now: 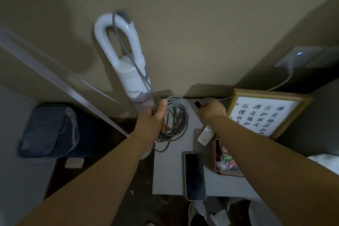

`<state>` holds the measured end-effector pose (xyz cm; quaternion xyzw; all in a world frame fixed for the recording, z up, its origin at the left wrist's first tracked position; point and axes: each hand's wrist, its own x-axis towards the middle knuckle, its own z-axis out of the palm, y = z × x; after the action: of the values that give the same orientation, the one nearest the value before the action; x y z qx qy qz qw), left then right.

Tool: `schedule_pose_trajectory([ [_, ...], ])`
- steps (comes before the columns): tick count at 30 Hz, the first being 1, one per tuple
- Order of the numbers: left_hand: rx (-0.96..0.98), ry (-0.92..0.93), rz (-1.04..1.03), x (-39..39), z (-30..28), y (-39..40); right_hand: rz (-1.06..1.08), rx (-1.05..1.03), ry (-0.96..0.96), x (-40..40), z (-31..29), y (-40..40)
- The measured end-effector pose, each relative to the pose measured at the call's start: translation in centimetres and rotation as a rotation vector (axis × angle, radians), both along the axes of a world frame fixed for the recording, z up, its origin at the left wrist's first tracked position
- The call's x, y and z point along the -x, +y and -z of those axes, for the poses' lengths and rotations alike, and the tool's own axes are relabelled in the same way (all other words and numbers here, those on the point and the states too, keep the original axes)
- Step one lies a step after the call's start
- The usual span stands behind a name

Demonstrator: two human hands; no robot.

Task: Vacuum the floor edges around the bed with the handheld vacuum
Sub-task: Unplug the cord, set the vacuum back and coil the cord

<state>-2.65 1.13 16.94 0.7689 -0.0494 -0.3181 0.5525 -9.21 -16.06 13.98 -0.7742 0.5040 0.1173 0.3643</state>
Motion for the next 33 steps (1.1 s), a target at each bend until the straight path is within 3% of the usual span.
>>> schedule_pose_trajectory([
  [6,-0.067,-0.006,0.016,1.7,-7.2,1.1,-0.031,-0.154,-0.074,2.6,-13.2,1.2],
  [11,-0.154,-0.162,0.069,2.6,-13.6,1.3,-0.053,-0.305,-0.125,3.9,-21.6,4.1],
  [14,-0.104,-0.218,0.074,3.3,-15.9,0.7,-0.239,-0.147,0.037,4.2,-22.8,6.5],
  [19,-0.028,-0.326,0.106,4.3,-17.5,0.9,-0.241,0.027,0.047,4.6,-24.1,8.0],
  [22,0.005,-0.351,0.108,4.9,-18.0,1.2,0.054,-0.224,-0.184,4.5,-24.4,8.4],
  [25,-0.011,-0.448,0.124,5.6,-19.1,1.3,0.216,-0.423,-0.4,4.2,-25.0,9.2],
  [29,0.034,-0.514,0.178,6.1,-20.5,1.4,0.272,-0.663,-0.512,4.0,-26.2,10.0],
  [33,0.092,-0.397,0.127,5.2,-20.0,2.2,0.211,-0.897,-0.582,4.2,-27.4,10.2],
])
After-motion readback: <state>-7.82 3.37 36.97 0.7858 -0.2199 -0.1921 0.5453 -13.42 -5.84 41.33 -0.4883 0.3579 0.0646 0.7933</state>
